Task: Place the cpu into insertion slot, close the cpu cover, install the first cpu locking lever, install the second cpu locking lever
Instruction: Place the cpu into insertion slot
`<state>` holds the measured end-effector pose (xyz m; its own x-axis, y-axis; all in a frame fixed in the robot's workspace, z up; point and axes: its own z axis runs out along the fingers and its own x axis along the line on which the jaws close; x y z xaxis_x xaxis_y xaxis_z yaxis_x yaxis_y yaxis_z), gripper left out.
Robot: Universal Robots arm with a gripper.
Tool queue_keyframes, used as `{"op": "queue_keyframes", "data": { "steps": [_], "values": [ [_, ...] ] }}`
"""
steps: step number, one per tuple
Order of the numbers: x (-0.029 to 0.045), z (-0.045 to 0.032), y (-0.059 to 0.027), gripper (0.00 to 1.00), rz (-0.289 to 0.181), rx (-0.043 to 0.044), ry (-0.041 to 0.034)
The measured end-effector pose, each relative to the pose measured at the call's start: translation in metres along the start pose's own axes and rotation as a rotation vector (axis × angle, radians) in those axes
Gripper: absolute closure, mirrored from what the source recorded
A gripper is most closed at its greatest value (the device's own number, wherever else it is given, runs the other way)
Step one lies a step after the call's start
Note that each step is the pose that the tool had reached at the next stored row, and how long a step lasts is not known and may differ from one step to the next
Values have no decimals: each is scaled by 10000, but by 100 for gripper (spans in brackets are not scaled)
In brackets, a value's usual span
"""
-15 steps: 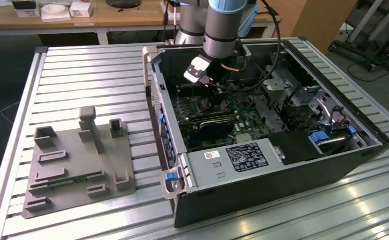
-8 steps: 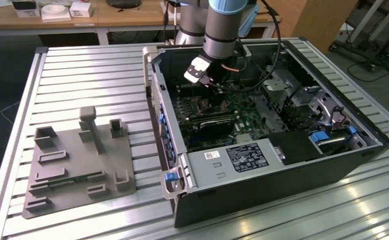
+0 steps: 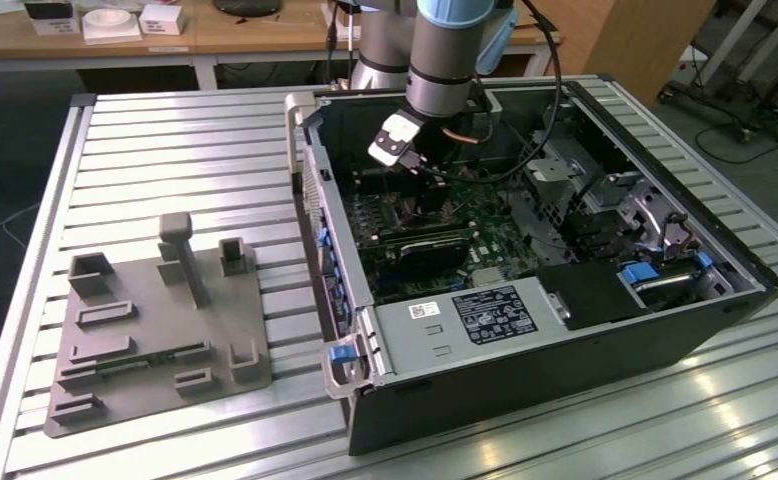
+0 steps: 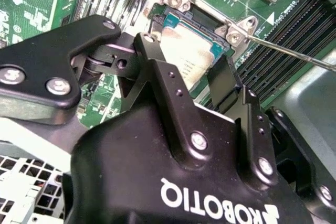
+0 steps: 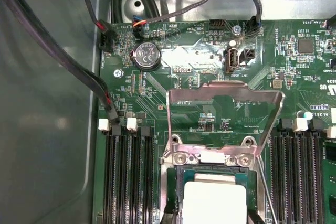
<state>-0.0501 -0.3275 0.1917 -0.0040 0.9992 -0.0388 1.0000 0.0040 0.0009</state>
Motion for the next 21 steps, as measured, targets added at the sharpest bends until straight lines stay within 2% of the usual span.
{"op": "queue_keyframes", "data": {
  "steps": [21],
  "values": [
    [0,-27,1,38,69,4,-3]
  ]
}}
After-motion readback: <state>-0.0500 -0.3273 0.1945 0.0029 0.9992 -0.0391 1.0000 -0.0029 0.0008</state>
